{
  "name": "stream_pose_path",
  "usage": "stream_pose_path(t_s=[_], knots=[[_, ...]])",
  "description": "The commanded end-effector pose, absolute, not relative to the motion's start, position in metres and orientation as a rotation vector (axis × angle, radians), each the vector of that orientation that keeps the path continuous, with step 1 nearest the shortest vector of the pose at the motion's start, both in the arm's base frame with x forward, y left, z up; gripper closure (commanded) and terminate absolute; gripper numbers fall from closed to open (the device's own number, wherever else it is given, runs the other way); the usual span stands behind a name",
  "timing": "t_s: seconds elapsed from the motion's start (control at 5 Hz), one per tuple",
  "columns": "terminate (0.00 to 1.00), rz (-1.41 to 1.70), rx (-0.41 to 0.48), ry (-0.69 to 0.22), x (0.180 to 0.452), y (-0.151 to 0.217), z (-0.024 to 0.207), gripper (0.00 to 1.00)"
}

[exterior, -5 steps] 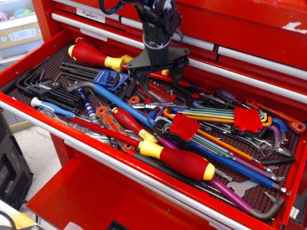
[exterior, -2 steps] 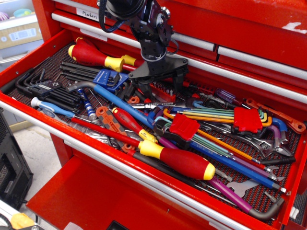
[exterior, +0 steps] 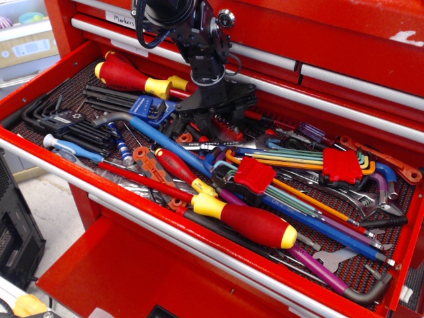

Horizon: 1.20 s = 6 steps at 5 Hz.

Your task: Pick up bit holder

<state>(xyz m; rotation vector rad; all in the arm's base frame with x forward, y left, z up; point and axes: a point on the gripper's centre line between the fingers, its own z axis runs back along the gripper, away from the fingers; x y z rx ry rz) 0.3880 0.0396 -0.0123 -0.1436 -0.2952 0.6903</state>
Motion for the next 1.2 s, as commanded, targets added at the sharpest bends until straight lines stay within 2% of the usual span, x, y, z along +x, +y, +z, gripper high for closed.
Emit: stream_pose_path(t_s=[0.0, 0.4, 0.8, 1.0], knots=[[0.00, 0.753, -0.051, -0.324, 0.385, 0.045, 0.024, 1.00], [0.00, 0.880, 0.080, -0.370, 0.370, 0.059, 0.082, 1.00], [0.00, 0.927, 0.250, -0.410, 0.335, 0.079, 0.143, 1.00], [1.00, 0.883, 0.309, -0.440, 0.325, 0.087, 0.164, 1.00]])
